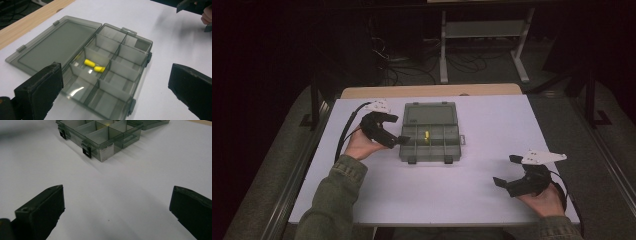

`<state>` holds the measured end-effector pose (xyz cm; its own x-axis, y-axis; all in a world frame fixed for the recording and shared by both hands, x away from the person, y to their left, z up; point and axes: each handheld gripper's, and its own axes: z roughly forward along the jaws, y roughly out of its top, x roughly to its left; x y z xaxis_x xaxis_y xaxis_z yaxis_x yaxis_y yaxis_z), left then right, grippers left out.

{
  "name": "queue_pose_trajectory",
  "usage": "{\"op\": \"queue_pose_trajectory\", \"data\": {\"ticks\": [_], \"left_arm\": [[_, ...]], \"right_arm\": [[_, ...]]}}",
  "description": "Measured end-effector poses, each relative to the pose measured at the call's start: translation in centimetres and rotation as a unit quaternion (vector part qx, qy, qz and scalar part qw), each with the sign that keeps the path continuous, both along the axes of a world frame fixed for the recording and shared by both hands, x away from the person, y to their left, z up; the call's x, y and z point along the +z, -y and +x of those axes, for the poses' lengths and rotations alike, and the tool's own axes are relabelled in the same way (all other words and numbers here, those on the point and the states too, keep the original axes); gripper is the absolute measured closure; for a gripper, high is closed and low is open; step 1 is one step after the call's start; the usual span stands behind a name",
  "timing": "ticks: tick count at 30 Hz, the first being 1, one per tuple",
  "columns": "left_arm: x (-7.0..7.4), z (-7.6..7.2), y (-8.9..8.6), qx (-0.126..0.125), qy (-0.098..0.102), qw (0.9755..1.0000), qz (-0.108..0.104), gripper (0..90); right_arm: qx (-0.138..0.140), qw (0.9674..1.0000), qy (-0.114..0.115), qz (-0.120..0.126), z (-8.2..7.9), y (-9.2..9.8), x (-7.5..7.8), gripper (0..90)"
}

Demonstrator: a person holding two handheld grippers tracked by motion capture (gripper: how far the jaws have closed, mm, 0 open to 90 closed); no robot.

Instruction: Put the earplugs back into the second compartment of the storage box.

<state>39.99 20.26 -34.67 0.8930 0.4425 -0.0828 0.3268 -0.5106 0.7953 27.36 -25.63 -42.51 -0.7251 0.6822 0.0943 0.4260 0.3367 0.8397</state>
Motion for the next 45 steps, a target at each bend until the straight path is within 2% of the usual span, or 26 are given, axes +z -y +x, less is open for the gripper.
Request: {"op": "queue_pose_trajectory", "data": {"ticks": [8, 27, 31, 38, 41, 45], "left_arm": [[-0.2, -1.2, -1.4, 0.006, 0.007, 1.0, 0.0, 0.0], [-0.6, -4.9, -5.4, 0.025, 0.034, 0.9989, -0.019, 0.0], [-1.3, -5.3, -6.2, 0.025, 0.028, 0.9988, -0.03, 0.0], [-2.4, -6.5, -7.9, 0.047, 0.039, 0.9968, -0.052, 0.0], [-2.7, -7.1, -8.7, 0.056, 0.051, 0.9962, -0.043, 0.0], [-2.5, -7.7, -9.9, 0.078, 0.065, 0.9925, -0.068, 0.0]], "right_arm": [[0.0, 1.0, -0.001, 0.0, 0.0, 0.0, 0.0, 0.0], [-0.005, 1.0, 0.003, -0.001, 0.0, 0.2, 0.0, 0.0], [-0.004, 1.0, 0.004, 0.0, 0.0, 0.1, 0.0, 0.0], [-0.003, 1.0, 0.002, 0.005, 0.0, 0.2, 0.0, 0.0], [-0.002, 1.0, 0.001, 0.006, 0.0, 0.2, 0.0, 0.0], [-0.001, 1.0, 0.002, 0.007, -0.1, 0.1, 0.1, 0.0]]}}
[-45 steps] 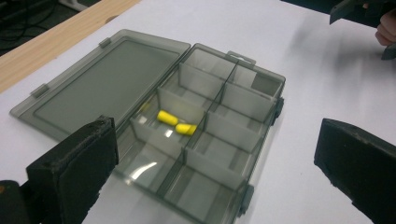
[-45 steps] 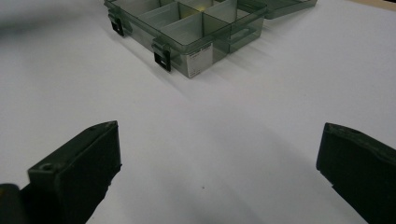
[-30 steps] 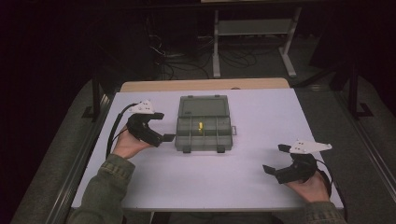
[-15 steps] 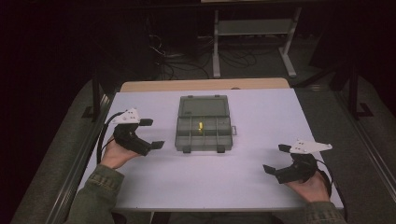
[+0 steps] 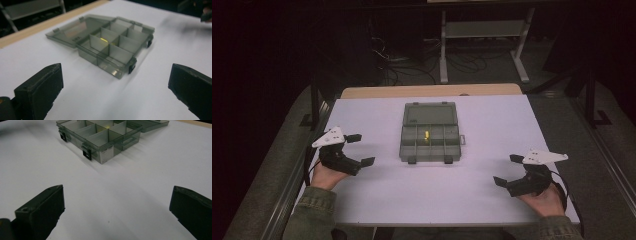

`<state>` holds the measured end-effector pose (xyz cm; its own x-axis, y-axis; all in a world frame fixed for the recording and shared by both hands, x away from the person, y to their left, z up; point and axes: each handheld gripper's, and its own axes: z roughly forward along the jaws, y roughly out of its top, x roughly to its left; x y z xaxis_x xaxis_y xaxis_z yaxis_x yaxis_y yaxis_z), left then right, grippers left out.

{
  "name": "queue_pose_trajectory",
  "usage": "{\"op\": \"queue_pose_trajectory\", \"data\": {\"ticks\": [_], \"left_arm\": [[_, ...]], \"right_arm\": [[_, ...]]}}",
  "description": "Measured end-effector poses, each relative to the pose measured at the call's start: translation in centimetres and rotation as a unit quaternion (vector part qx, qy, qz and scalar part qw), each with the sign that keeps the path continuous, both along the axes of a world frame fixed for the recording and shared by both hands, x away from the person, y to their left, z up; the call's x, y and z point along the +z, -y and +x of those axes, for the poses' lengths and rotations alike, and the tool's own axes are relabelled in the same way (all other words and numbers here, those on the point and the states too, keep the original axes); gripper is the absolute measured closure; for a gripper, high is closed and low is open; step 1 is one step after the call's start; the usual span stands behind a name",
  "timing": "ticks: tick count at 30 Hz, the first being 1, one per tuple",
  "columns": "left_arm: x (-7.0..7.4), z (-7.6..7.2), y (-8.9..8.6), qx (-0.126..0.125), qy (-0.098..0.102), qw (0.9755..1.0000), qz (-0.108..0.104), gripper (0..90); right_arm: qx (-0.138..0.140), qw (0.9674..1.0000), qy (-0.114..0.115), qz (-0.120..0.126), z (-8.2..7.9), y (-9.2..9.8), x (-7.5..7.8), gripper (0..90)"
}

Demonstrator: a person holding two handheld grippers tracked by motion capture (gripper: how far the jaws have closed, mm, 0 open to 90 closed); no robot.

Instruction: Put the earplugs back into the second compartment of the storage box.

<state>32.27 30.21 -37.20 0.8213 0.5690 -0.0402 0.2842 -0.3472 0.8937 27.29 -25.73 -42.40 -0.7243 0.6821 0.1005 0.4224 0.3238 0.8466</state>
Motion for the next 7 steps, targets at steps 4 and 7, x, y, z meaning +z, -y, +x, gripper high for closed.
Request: {"op": "queue_pose_trajectory", "data": {"ticks": [4, 7], "left_arm": [[-0.1, -0.9, -1.1, 0.017, 0.011, 0.9998, -0.006, 0.0], [0.0, -1.5, -1.7, 0.024, 0.017, 0.9995, -0.015, 0.0]], "right_arm": [[0.001, 1.0, -0.003, -0.003, 0.0, -0.1, 0.0, 0.0], [0.002, 1.0, 0.001, 0.001, -0.1, 0.0, 0.1, 0.0]]}}
